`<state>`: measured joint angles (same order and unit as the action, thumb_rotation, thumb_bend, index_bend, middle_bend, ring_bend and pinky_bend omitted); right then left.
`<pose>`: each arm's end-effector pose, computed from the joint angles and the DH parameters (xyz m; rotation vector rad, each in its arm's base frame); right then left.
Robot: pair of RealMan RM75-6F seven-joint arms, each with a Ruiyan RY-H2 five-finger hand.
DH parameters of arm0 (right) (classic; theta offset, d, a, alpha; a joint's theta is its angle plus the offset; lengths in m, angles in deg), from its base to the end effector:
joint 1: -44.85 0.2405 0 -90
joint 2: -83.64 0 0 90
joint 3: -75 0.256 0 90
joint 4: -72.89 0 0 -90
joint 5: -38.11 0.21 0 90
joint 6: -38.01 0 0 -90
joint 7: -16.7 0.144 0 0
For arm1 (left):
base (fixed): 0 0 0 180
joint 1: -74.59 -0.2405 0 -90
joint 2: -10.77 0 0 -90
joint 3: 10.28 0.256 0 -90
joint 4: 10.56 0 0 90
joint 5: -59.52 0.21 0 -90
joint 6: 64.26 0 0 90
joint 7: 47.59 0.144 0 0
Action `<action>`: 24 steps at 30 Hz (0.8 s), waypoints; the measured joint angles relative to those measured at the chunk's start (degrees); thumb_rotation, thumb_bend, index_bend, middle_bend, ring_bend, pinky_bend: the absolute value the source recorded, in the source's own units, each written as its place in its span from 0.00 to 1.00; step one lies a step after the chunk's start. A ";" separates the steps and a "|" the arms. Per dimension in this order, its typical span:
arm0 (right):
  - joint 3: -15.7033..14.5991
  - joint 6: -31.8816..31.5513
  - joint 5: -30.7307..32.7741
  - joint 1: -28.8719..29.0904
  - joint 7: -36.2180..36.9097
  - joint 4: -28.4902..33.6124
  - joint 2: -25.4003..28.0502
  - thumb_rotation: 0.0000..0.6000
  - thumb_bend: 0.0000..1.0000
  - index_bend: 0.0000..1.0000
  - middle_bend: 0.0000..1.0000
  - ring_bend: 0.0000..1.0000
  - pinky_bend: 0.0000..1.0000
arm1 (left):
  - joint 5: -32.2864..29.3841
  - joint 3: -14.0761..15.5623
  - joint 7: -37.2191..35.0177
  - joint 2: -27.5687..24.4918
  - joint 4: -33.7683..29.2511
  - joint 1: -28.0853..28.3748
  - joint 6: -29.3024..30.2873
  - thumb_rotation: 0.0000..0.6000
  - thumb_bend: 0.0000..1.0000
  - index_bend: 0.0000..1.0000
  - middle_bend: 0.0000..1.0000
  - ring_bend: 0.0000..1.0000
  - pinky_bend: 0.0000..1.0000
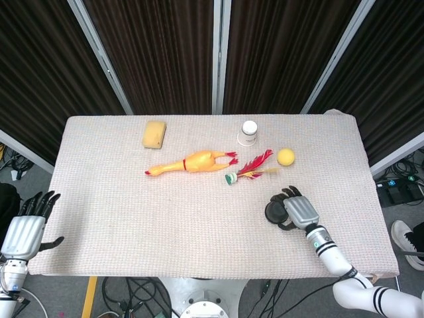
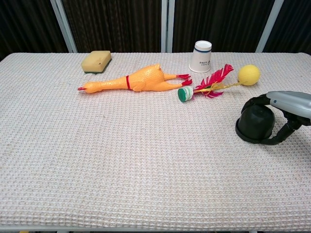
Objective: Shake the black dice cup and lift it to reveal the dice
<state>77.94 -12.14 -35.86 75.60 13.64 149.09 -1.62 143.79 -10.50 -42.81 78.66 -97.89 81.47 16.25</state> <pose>-0.2646 -0.2980 -0.0094 1.8503 -1.1602 0.7249 -0.3283 0.1829 0.1311 -1.4814 -0.9017 -0.7596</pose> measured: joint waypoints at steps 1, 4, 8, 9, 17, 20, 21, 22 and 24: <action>-0.04 0.84 0.55 0.18 -0.46 0.38 0.38 1.00 0.00 0.05 0.15 0.00 0.00 | 0.04 0.01 -0.02 0.00 0.03 0.00 0.00 1.00 0.12 0.08 0.06 0.00 0.11; -0.01 2.76 2.66 0.71 -2.26 2.39 1.80 1.00 0.00 0.00 0.09 0.00 0.00 | 0.25 -0.01 -0.07 -0.01 0.04 -0.04 0.22 1.00 0.12 0.08 0.06 0.00 0.11; 0.34 2.33 3.36 1.01 -3.65 4.69 3.24 1.00 0.00 0.00 0.09 0.00 0.00 | 0.49 -0.08 0.12 -0.14 -0.16 -0.11 0.56 1.00 0.12 0.08 0.06 0.00 0.11; 0.39 2.10 3.34 1.02 -3.74 5.00 3.41 1.00 0.00 0.00 0.09 0.00 0.00 | 0.50 -0.12 0.16 -0.20 -0.26 -0.11 0.60 1.00 0.12 0.08 0.06 0.00 0.11; 0.69 -0.27 1.94 0.46 -2.58 6.15 4.14 1.00 0.00 0.00 0.14 0.00 0.00 | 0.51 -0.29 0.31 -0.24 -0.51 0.11 0.32 1.00 0.12 0.08 0.06 0.00 0.11; 0.77 -0.54 1.60 0.46 -2.21 6.12 4.14 1.00 0.00 0.00 0.17 0.00 0.00 | 0.50 -0.31 0.33 -0.19 -0.49 0.15 0.26 1.00 0.12 0.08 0.06 0.00 0.11; 0.80 -0.66 1.49 0.45 -2.05 6.09 4.10 1.00 0.00 0.00 0.18 0.00 0.00 | 0.50 -0.31 0.31 -0.20 -0.48 0.14 0.26 1.00 0.12 0.08 0.06 0.00 0.11; 0.83 -0.79 1.34 0.44 -1.88 6.04 4.03 1.00 0.00 0.00 0.19 0.00 0.00 | 0.50 -0.32 0.29 -0.20 -0.48 0.13 0.27 1.00 0.12 0.08 0.06 0.00 0.11; 0.86 -1.12 0.91 0.41 -1.45 5.88 3.84 1.00 0.00 0.01 0.21 0.00 0.00 | 0.52 -0.34 0.26 -0.20 -0.46 0.13 0.30 1.00 0.12 0.08 0.06 0.00 0.11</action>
<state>78.80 -13.25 -34.96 76.02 12.19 154.97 2.23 144.31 -10.84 -42.55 78.46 -98.35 81.59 16.55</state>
